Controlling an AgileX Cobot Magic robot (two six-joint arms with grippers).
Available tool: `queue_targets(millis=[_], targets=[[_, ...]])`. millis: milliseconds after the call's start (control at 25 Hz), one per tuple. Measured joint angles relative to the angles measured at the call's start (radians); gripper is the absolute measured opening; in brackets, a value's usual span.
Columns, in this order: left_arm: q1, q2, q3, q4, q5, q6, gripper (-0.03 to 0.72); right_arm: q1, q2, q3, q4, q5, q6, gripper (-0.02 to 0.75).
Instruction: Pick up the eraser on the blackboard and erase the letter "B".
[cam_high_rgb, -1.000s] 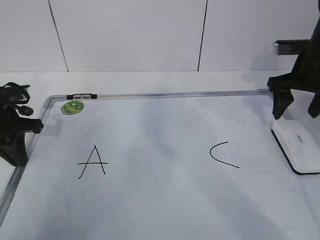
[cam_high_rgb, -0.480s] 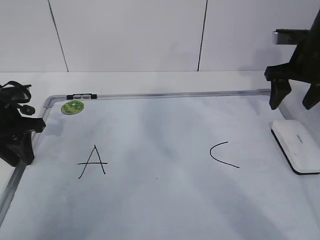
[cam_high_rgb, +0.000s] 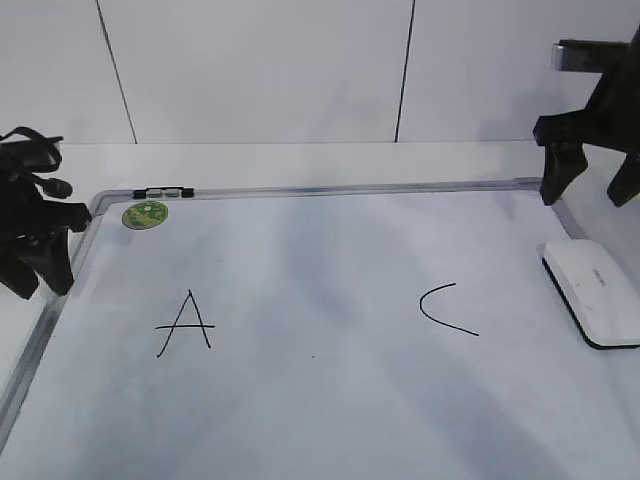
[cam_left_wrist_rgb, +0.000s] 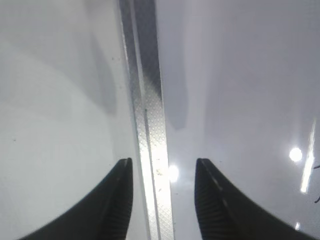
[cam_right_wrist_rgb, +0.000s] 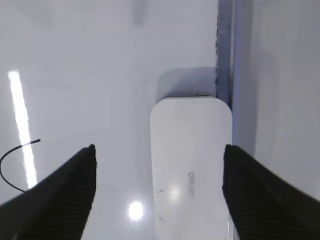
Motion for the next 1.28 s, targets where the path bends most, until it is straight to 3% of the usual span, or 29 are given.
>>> queue_targets(millis=[360, 840, 1280], targets=[[0.0, 0.0, -0.126, 0.068, 0.132, -0.005, 0.309, 0.0, -0.115, 0.0, 0.002, 0.004, 0.0, 0.582], [0.0, -0.117, -0.141, 0.084, 0.148, -0.006, 0.273, 0.0, -0.341, 0.007, 0.046, 0.016, 0.0, 0.536], [0.0, -0.424, -0.141, 0.089, 0.163, -0.006, 0.258, 0.0, -0.634, 0.312, 0.036, 0.028, -0.002, 0.535]])
